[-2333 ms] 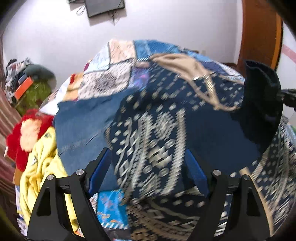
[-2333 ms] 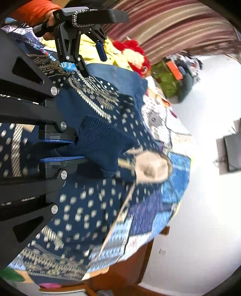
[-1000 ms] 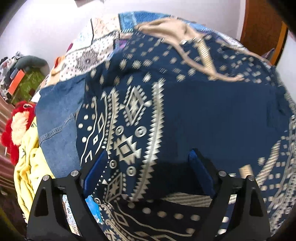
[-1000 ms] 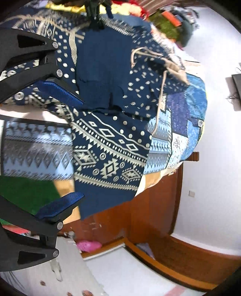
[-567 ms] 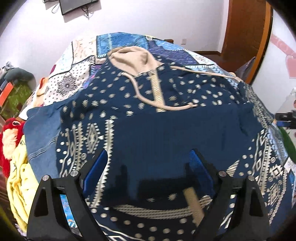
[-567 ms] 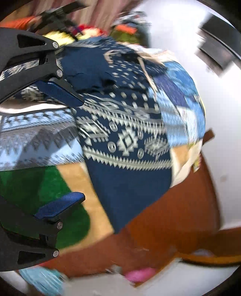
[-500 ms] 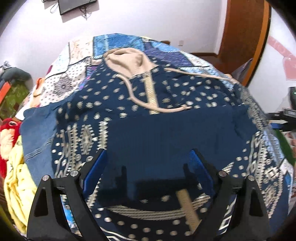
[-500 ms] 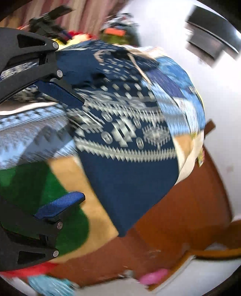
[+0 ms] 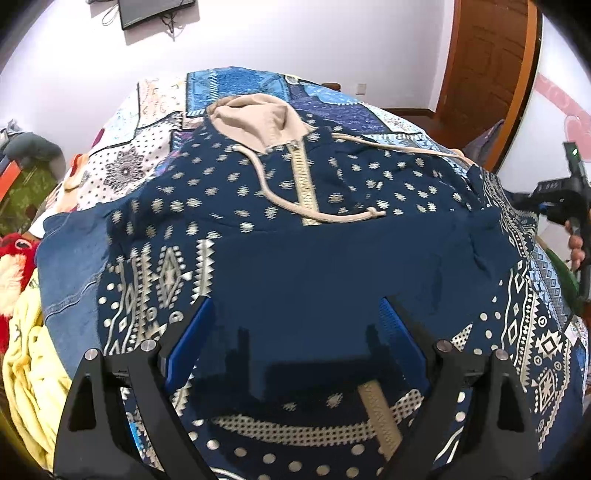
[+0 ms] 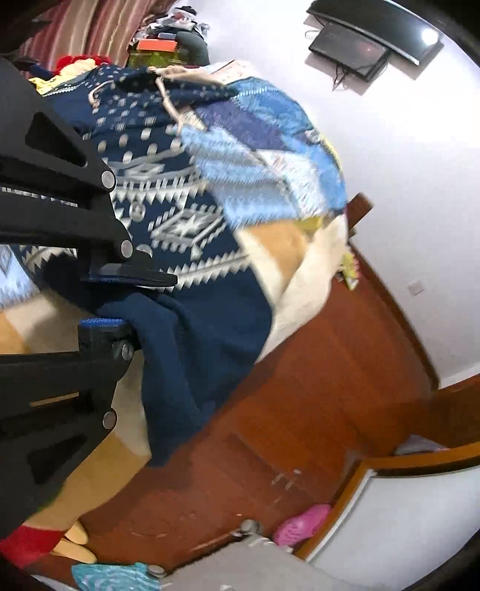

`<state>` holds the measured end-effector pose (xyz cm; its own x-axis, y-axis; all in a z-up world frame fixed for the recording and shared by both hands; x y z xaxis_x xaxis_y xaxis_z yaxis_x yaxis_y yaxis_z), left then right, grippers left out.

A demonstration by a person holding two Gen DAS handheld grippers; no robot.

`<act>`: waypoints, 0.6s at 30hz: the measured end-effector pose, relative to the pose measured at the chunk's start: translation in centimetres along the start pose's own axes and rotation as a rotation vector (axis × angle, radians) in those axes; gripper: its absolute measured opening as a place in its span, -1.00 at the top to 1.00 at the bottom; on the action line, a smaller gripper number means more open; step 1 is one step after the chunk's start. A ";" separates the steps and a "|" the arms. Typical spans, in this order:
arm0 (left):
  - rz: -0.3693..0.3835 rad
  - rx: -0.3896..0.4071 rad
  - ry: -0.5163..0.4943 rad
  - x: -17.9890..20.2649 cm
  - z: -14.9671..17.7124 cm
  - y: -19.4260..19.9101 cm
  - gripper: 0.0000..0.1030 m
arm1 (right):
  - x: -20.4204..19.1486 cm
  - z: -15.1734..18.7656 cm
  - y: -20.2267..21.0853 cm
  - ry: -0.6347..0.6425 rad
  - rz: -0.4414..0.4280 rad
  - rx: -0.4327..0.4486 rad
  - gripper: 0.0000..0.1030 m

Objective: Fold large clothes

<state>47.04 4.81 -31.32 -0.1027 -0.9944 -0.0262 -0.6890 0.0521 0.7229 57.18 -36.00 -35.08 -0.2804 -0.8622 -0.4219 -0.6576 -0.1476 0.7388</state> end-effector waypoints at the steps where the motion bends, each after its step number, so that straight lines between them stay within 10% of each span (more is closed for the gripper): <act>1: -0.003 0.004 0.004 -0.3 0.0 0.3 -0.75 | -1.3 -0.6 1.1 0.035 -0.004 0.024 0.83; 10: -0.026 0.091 0.015 -2.6 -0.7 5.6 -0.75 | -16.0 -1.6 9.6 0.279 -0.167 0.126 0.85; 18: -0.034 0.125 0.013 -4.4 0.5 9.1 -0.75 | -26.7 8.1 8.3 0.484 -0.265 -0.026 0.85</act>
Point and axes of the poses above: each gripper's, at about its wrist camera, not at the fingertips, and y roughly against the way its jaws point, x to its right, z to its underside, the point moved 10 cm from there along -y, roughly the way its jaws point, and after that the axes turned 7 degrees about x, right-handed, at the moved point
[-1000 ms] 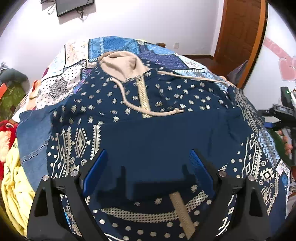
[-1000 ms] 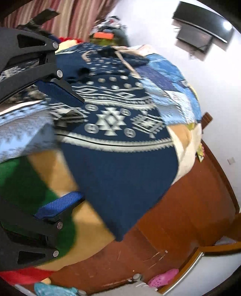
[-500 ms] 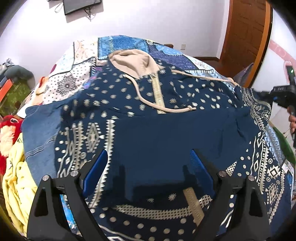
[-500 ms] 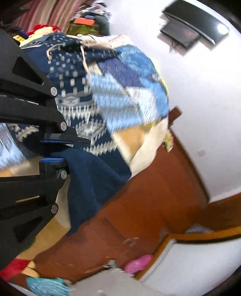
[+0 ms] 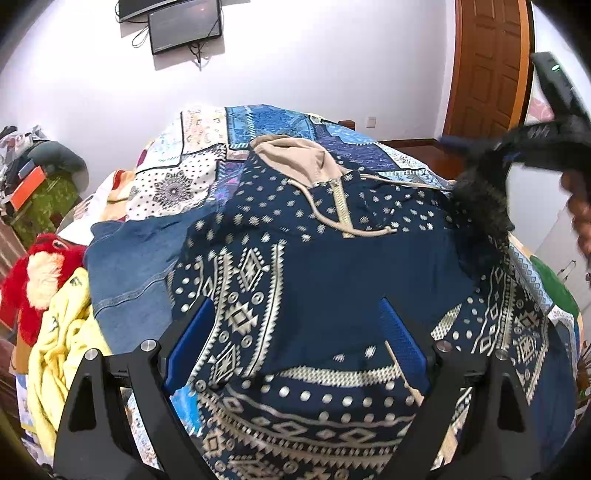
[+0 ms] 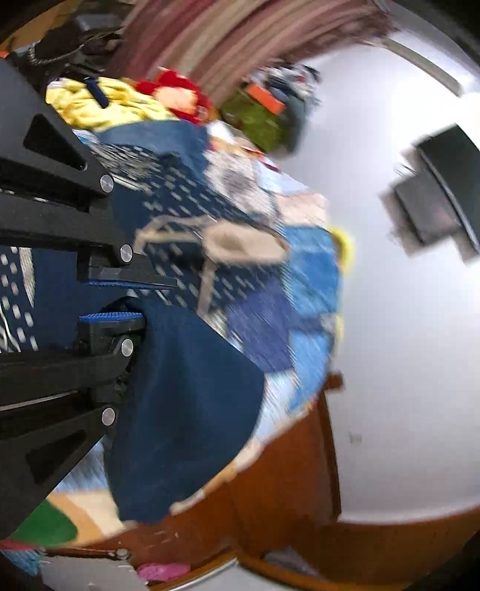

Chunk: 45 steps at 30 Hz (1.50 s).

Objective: Fold large clothes

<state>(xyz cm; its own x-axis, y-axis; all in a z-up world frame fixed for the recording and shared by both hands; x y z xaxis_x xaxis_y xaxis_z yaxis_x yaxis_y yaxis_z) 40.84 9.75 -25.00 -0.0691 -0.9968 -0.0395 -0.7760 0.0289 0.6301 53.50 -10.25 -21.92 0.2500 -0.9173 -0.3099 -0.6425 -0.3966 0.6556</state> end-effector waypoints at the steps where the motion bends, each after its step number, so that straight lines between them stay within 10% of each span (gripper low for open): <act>1: 0.000 -0.002 0.004 -0.3 0.3 0.3 -0.75 | -0.7 1.0 -0.7 0.011 0.000 -0.022 0.85; 10: -0.031 -0.028 0.023 -3.0 3.3 2.0 -0.75 | 0.1 14.0 -8.4 -0.014 0.132 -0.354 0.84; 27: -0.001 -0.070 -0.005 0.3 4.0 2.3 -0.75 | 0.3 18.9 -1.7 -0.088 -0.023 -0.504 0.84; 37: 0.082 -0.029 -0.150 9.5 -2.6 0.3 -0.75 | 8.0 11.0 8.3 0.105 0.188 -0.130 0.84; 45: 0.230 -0.031 -0.306 22.9 -7.2 -5.1 -0.76 | 17.5 6.3 15.8 0.011 0.313 0.065 0.84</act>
Point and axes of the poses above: each gripper's, at about its wrist camera, not at the fingertips, and y roughly against the way its jaws point, x to its right, z to its underside, the point moved 10 cm from there along -y, roughly the way its jaws point, and after that the axes turned 7 degrees about x, right-handed, at the moved point
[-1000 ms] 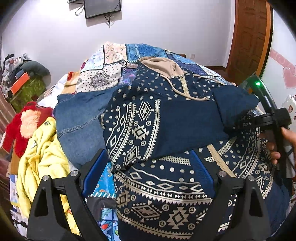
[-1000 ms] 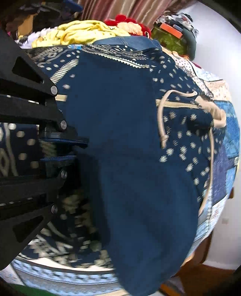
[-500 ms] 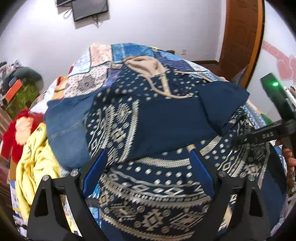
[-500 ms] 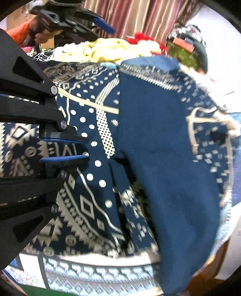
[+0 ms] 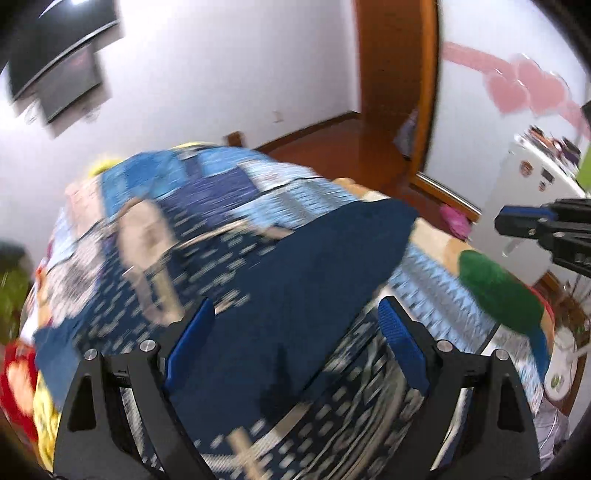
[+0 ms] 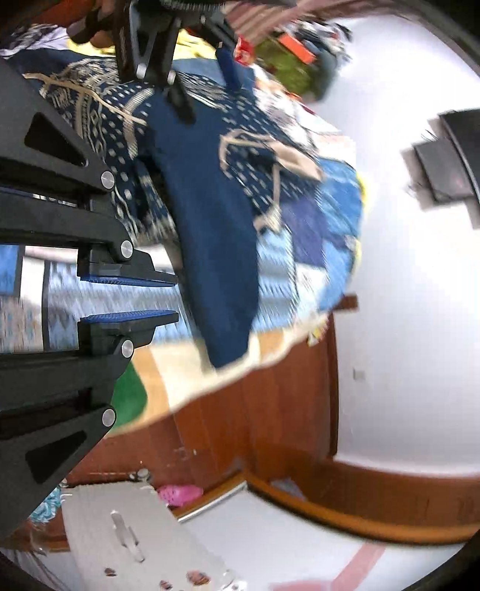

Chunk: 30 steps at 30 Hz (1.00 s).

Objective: Fold large clothes

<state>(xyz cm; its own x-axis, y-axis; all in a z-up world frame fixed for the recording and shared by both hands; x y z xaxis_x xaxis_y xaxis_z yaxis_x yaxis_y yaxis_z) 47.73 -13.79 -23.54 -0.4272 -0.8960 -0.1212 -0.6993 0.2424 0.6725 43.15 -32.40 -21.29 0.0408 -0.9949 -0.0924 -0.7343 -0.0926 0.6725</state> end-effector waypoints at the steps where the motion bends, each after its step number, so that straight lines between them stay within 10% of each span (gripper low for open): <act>1: 0.016 -0.010 -0.024 1.3 -0.6 -1.4 -0.76 | 1.0 -0.1 0.1 -0.015 0.007 0.006 0.84; 8: 0.099 -0.131 -0.130 8.6 -0.9 -10.7 -0.74 | 5.1 1.3 -1.2 -0.078 0.041 -0.022 0.84; 15: 0.084 -0.183 -0.123 10.1 -0.2 -16.1 -0.24 | 5.2 3.0 -3.2 -0.082 0.038 -0.072 0.84; 19: 0.114 -0.161 -0.091 9.5 -1.3 -16.1 0.85 | 4.3 3.0 -3.7 -0.066 0.018 -0.078 0.84; 30: 0.055 0.119 0.198 -5.6 -6.8 -3.5 0.93 | -1.8 2.3 -5.7 -0.015 -0.049 -0.094 0.84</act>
Point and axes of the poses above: each gripper's, at about its wrist camera, not at the fingertips, and y roughly against the way its jaws point, x to its right, z to its underside, the point moved 10 cm from there along -y, roughly the way its jaws point, and after that the axes turned 7 degrees about x, right-handed, at the moved point
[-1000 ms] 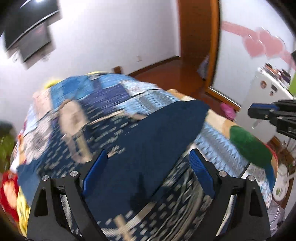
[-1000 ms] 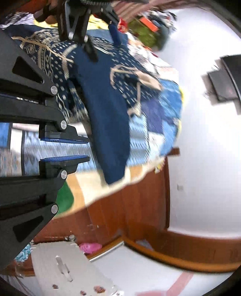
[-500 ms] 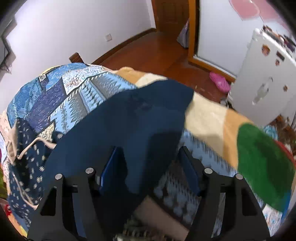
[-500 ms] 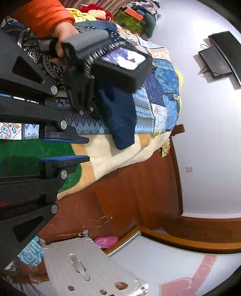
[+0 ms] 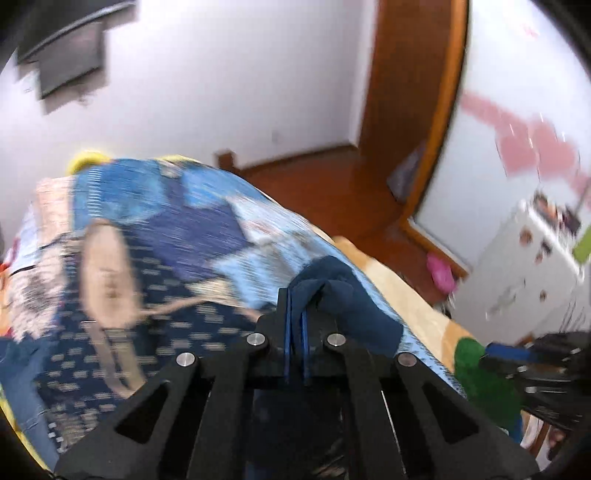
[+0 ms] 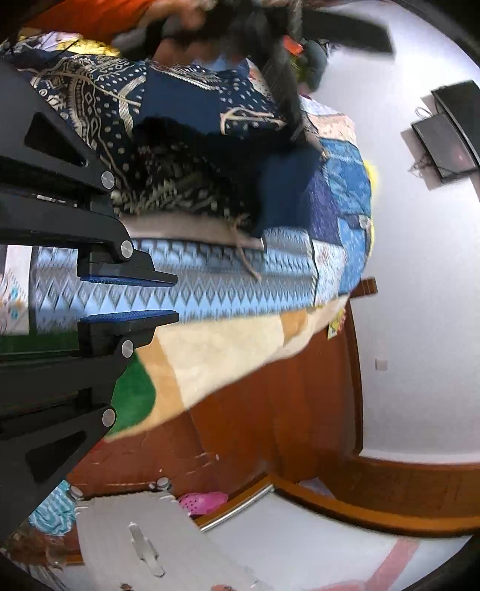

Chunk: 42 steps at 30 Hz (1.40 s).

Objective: Fold large clothes

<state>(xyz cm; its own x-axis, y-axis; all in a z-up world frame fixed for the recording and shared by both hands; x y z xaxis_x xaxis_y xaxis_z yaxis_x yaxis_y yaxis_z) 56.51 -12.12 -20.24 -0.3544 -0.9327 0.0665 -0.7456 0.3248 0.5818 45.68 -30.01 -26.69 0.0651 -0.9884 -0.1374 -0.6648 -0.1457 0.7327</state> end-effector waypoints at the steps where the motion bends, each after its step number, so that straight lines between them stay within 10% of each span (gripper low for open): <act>1: -0.028 0.030 0.008 -1.9 -0.5 1.7 0.93 | -1.0 -0.1 -0.4 0.012 -0.011 -0.005 0.84; 13: -0.273 0.079 0.099 -17.7 6.1 12.7 0.93 | -12.2 -1.6 -7.4 0.325 0.035 -0.008 0.84; 20: -0.304 -0.122 0.255 -24.2 18.0 11.9 0.89 | -11.3 1.7 -12.9 0.367 0.102 -0.120 0.84; 24: -0.297 -0.239 0.412 -27.1 25.4 10.6 0.34 | -11.2 1.9 -12.6 0.390 0.103 -0.103 0.82; 25: -0.293 -0.239 0.439 -27.6 26.4 10.7 0.22 | -11.0 2.0 -12.4 0.400 0.119 -0.101 0.72; 27: -0.292 -0.222 0.488 -28.3 27.4 10.9 0.07 | -10.1 1.5 -12.4 0.435 0.219 -0.079 -0.06; 28: -0.302 -0.210 0.510 -28.6 27.7 11.2 0.03 | -9.4 1.3 -12.3 0.459 0.299 -0.058 -0.82; 29: -0.309 -0.200 0.526 -28.8 27.9 11.5 0.03 | -9.1 1.3 -12.3 0.470 0.310 -0.051 -0.97; 42: -0.468 -0.213 0.371 -29.8 27.4 16.3 0.00 | -10.0 -1.0 -11.0 0.307 0.138 -0.077 -0.95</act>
<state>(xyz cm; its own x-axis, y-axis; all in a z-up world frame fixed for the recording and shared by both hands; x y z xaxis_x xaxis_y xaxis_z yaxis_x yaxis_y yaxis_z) 39.41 25.27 -34.98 0.2300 -0.9730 0.0204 -0.6320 -0.1334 0.7634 53.08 -18.57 -32.76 0.2076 -0.9642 0.1647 -0.6252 -0.0013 0.7804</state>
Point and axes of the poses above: each gripper's, at about its wrist camera, not at the fingertips, and y roughly against the way its jaws point, x to its right, z to its underside, the point moved 10 cm from there along -y, roughly the way its jaws point, and after that the axes turned 7 degrees about x, right-handed, at the moved point
